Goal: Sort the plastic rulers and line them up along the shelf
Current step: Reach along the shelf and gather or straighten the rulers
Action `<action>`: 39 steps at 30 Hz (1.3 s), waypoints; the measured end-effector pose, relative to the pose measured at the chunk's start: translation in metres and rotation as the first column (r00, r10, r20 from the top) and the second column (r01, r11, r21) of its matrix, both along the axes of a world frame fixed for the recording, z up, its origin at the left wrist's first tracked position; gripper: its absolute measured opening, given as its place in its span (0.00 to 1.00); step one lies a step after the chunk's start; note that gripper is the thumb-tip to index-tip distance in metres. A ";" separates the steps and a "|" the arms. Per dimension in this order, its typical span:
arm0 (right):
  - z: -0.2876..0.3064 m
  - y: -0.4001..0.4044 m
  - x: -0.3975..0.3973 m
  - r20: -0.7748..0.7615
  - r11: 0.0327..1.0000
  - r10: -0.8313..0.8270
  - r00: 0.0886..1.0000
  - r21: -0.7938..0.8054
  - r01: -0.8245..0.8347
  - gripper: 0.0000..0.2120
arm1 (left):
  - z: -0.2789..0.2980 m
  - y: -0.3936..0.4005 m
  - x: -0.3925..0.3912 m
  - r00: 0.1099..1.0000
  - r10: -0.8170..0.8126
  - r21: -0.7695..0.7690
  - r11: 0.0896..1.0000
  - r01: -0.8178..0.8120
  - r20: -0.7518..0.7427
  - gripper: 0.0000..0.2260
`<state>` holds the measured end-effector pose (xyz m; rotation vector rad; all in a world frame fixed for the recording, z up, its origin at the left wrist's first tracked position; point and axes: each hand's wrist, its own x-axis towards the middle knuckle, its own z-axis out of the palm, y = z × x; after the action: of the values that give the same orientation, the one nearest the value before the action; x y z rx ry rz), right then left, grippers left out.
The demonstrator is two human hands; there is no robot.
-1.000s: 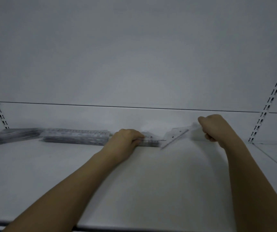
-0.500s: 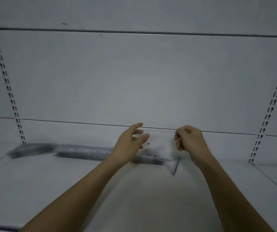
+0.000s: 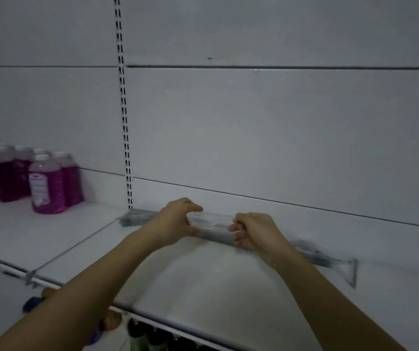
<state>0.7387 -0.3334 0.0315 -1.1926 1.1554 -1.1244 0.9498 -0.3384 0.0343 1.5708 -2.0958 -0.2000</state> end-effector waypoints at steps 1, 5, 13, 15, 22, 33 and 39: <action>-0.005 -0.002 0.015 -0.055 0.999 0.042 0.998 0.002 -0.042 0.09 | 0.002 -0.003 0.023 0.999 0.041 0.000 0.999 -0.041 -0.020 0.24; -0.034 -0.003 0.062 -0.537 0.944 0.140 0.832 -0.182 -0.276 0.11 | 0.001 -0.026 0.109 0.978 0.205 -0.001 0.979 -0.205 -0.049 0.22; -0.080 -0.003 0.087 -0.809 0.740 0.019 0.587 -0.384 -0.553 0.13 | -0.021 -0.079 0.168 0.960 0.258 0.105 0.957 -0.269 0.107 0.19; -0.083 -0.006 0.087 -0.810 0.741 0.015 0.586 -0.385 -0.551 0.12 | -0.025 -0.082 0.172 0.961 0.246 0.129 0.956 -0.262 0.127 0.19; -0.057 0.001 0.082 -0.662 0.837 0.064 0.747 -0.372 -0.401 0.08 | 0.011 -0.051 0.118 0.989 0.145 -0.118 0.982 -0.148 -0.027 0.26; 0.019 0.003 -0.152 -0.682 0.958 -0.243 0.690 -0.281 0.060 0.06 | -0.008 -0.008 -0.139 0.928 -0.341 0.039 0.936 0.350 -0.149 0.16; -0.014 0.012 -0.234 -0.960 0.994 0.087 0.266 0.066 -0.087 0.28 | -0.028 -0.036 -0.210 0.905 -0.386 0.202 0.915 0.350 0.182 0.26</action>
<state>0.5044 -0.3214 0.0174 -2.0285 1.9523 -0.1266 0.7398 -0.3739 0.0063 1.3160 -2.6035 -0.3554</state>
